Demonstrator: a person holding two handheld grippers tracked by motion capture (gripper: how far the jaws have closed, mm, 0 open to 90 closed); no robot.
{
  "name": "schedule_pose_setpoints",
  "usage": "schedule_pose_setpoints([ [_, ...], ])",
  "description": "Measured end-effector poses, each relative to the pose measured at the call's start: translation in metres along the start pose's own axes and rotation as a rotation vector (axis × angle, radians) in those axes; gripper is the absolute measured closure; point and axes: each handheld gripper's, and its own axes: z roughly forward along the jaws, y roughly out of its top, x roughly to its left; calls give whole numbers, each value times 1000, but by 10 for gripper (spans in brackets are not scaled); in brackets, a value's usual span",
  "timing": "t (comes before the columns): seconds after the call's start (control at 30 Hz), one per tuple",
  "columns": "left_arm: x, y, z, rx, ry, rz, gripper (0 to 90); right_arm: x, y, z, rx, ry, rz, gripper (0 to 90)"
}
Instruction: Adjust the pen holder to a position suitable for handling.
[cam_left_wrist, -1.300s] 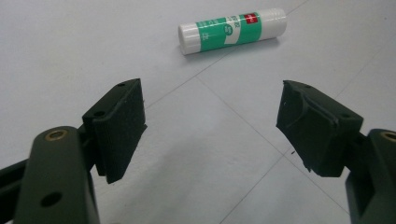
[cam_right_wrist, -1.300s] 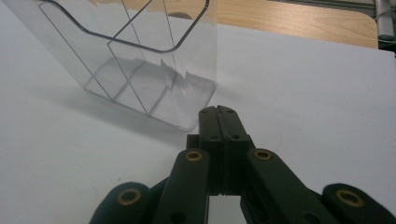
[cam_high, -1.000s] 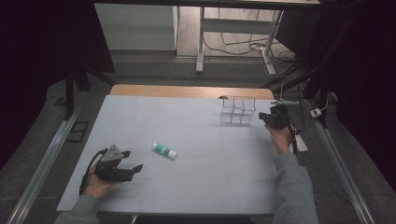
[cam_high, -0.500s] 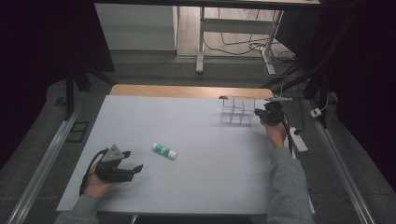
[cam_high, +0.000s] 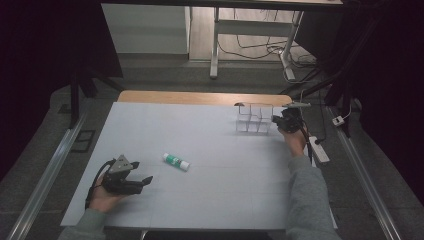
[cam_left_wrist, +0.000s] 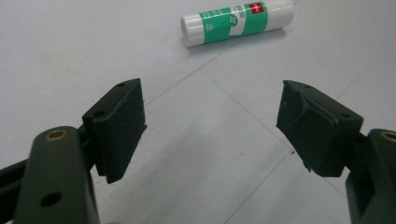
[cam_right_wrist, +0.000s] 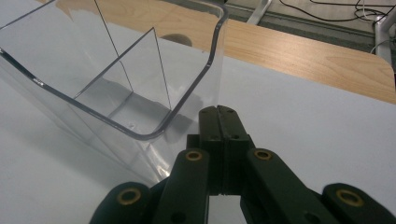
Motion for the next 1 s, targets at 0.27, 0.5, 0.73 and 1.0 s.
schedule_pose_setpoints([
  [0.27,1,0,0,1,2,1,237,-1,2,0,0,0,-14,889],
  [0.5,1,0,0,4,1,-1,237,1,4,0,-6,5,-11,889],
  [0.73,1,0,0,4,1,1,237,7,5,2,-2,20,-19,889],
  [1.0,2,0,0,2,1,0,235,19,7,6,-5,45,-31,889],
])
